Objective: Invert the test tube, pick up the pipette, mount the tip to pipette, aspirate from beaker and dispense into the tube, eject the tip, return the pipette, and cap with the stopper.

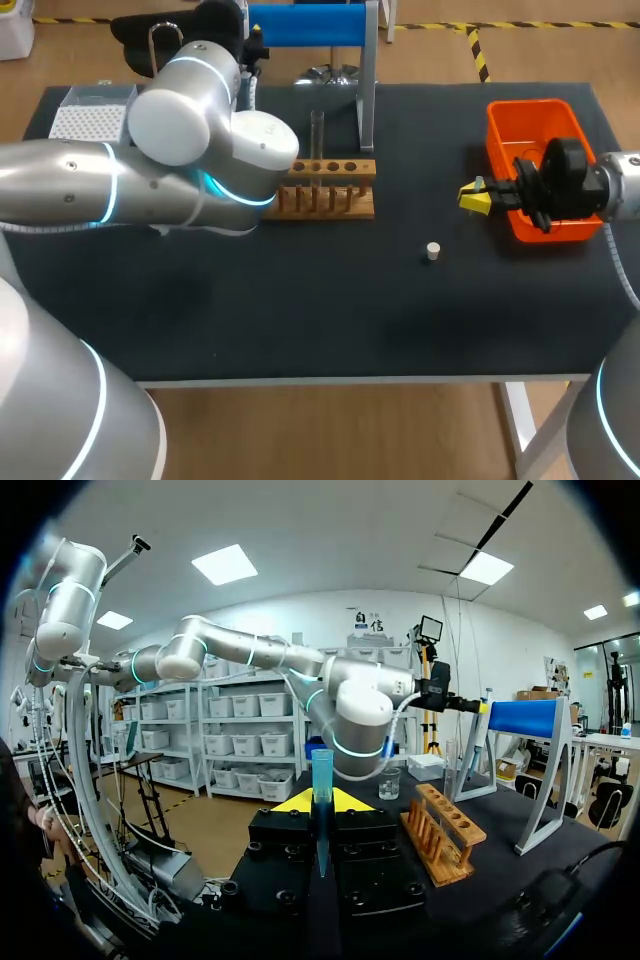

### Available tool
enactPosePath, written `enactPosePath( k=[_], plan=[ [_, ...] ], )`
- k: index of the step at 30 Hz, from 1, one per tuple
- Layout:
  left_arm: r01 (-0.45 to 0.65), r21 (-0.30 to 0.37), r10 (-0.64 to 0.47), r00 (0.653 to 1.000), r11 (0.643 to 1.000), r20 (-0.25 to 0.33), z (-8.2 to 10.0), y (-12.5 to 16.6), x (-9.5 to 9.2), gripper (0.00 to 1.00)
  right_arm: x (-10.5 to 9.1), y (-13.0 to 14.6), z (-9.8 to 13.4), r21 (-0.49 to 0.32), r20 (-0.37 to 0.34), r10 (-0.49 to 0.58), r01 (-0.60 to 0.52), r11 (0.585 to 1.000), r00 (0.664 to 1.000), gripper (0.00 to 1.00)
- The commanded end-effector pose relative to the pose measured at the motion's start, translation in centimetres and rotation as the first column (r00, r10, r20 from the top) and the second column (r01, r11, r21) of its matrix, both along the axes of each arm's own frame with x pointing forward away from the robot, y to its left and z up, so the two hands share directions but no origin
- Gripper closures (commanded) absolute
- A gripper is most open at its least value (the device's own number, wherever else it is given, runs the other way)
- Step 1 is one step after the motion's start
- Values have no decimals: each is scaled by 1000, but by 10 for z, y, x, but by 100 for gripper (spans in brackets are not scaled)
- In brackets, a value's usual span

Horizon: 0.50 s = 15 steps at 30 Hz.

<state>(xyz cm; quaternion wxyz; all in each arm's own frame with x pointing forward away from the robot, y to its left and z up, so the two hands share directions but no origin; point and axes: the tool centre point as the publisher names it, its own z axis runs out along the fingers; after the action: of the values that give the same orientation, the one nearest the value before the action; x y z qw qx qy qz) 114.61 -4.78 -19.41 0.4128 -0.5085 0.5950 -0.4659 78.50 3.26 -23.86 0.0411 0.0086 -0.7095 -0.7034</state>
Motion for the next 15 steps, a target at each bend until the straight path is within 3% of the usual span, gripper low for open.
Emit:
enactPosePath(
  k=[1,3,5,15],
  plan=[
    [-13,-2,13,1000,1000,20,-5,-5,7,34,-1,0,1,-3,1,-2,2,1000,1000,100],
    [-15,-4,15,1000,1000,22,-6,-5,8,40,-1,0,1,-3,1,-2,2,1000,1000,100],
    [-18,-4,19,1000,1000,24,-6,-5,8,53,-1,0,1,-3,1,-2,2,1000,1000,100],
    [-24,-8,24,999,1000,33,-8,-5,16,54,-1,0,1,-3,1,-2,2,1000,1000,100]
  ],
)
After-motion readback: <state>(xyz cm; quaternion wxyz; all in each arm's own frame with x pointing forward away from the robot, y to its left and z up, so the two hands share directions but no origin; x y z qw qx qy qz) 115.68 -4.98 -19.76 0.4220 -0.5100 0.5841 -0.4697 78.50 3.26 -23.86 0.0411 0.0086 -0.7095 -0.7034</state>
